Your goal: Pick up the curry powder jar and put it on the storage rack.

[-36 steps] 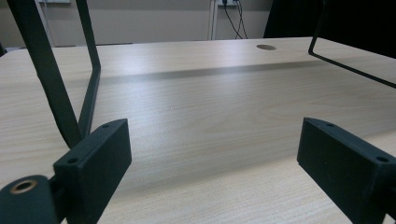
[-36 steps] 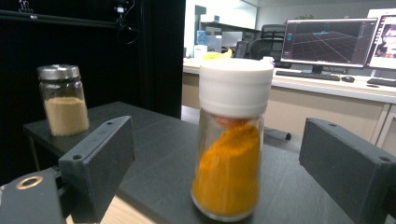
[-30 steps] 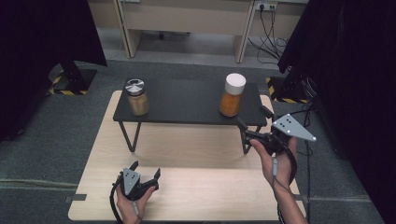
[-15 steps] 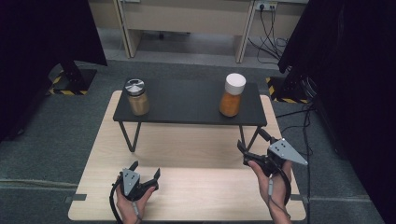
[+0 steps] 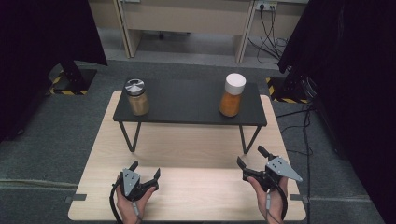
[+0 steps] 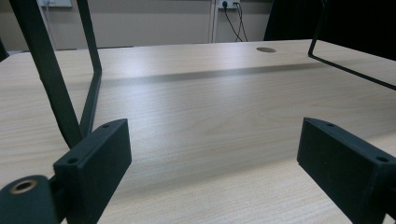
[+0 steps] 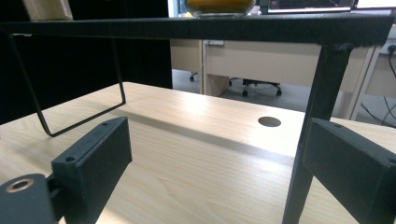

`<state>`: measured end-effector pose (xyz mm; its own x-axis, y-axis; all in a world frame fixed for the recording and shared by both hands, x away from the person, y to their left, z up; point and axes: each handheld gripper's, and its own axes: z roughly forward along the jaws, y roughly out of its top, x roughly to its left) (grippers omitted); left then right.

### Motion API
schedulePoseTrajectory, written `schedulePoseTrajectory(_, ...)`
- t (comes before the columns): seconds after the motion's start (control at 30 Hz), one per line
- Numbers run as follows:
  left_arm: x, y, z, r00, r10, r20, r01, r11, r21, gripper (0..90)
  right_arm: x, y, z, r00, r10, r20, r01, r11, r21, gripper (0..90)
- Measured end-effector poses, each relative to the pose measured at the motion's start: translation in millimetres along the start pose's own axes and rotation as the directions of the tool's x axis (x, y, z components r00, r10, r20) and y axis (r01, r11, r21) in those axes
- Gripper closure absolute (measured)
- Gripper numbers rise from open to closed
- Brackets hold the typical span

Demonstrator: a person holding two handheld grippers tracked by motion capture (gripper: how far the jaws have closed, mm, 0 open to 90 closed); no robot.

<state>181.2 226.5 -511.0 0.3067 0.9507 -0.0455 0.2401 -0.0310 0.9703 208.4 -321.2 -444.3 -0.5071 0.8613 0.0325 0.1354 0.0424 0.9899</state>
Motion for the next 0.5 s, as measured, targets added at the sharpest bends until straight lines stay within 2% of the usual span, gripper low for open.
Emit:
schedulePoseTrajectory(0.2,0.1,-0.1,0.0,1.0000,-0.001,0.000,0.001,1.0000,0.000,9.2,0.0,-19.8,-2.9,1.0000,0.002,-0.005,-0.002,1.0000,0.005,6.8)
schedulePoseTrajectory(0.37,0.0,-0.4,-0.1,1.0000,0.000,0.000,0.000,1.0000,-0.002,9.2,1.6,-40.1,-2.6,0.9997,0.025,-0.005,-0.025,0.9973,0.069,6.5)
schedulePoseTrajectory(0.5,-0.1,-0.3,-0.2,1.0000,0.001,0.000,-0.001,1.0000,-0.002,9.2,2.9,-46.5,-2.5,0.9996,0.029,-0.007,-0.028,0.9954,0.091,6.4)
